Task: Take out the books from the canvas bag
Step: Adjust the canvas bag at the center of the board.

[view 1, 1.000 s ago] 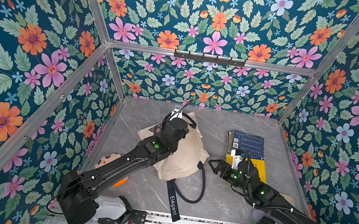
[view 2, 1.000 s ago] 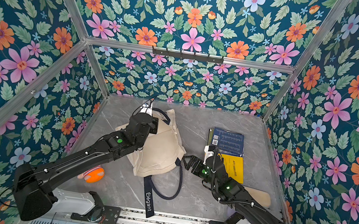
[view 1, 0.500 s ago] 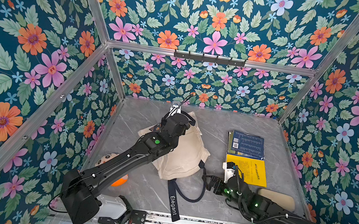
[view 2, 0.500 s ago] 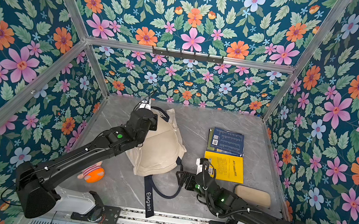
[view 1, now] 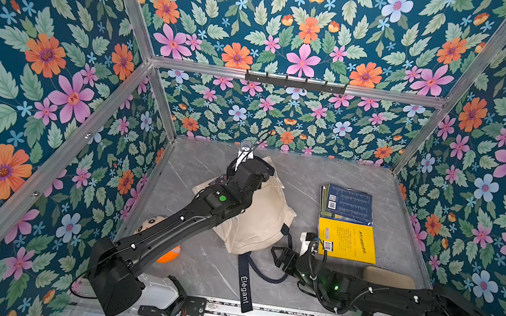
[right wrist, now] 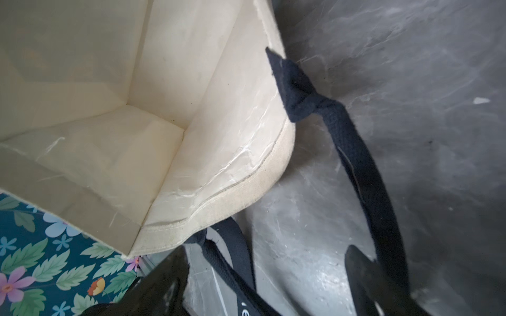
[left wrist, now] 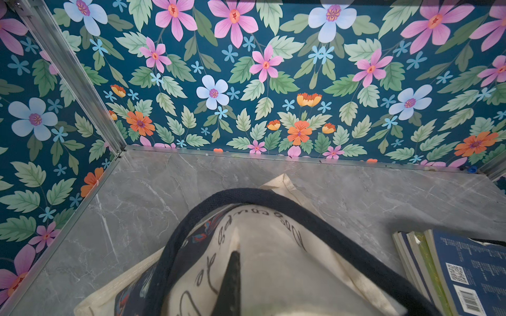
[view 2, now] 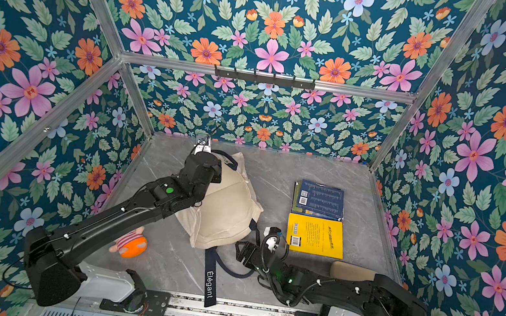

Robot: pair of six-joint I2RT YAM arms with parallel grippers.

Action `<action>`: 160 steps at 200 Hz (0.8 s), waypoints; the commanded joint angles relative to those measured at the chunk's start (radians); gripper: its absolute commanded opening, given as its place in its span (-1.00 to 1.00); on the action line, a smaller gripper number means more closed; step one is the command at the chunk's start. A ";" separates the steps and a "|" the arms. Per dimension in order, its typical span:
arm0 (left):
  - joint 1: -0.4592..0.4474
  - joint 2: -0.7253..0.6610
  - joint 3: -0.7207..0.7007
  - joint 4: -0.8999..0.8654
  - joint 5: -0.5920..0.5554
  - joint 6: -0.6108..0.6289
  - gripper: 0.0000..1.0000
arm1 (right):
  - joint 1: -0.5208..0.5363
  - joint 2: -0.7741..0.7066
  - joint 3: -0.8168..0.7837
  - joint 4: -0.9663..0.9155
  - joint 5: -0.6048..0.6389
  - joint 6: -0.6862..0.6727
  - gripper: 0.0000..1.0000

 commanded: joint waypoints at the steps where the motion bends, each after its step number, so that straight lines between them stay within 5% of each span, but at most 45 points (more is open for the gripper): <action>1: 0.001 -0.005 0.006 0.014 -0.021 -0.026 -1.00 | 0.002 0.050 0.015 0.117 0.041 0.060 0.75; 111: -0.001 -0.035 0.008 -0.003 0.021 -0.065 -1.00 | -0.021 0.446 0.108 0.469 0.029 0.094 0.48; 160: 0.001 -0.056 0.000 -0.016 0.047 -0.092 -1.00 | -0.029 0.498 0.149 0.507 0.100 0.037 0.35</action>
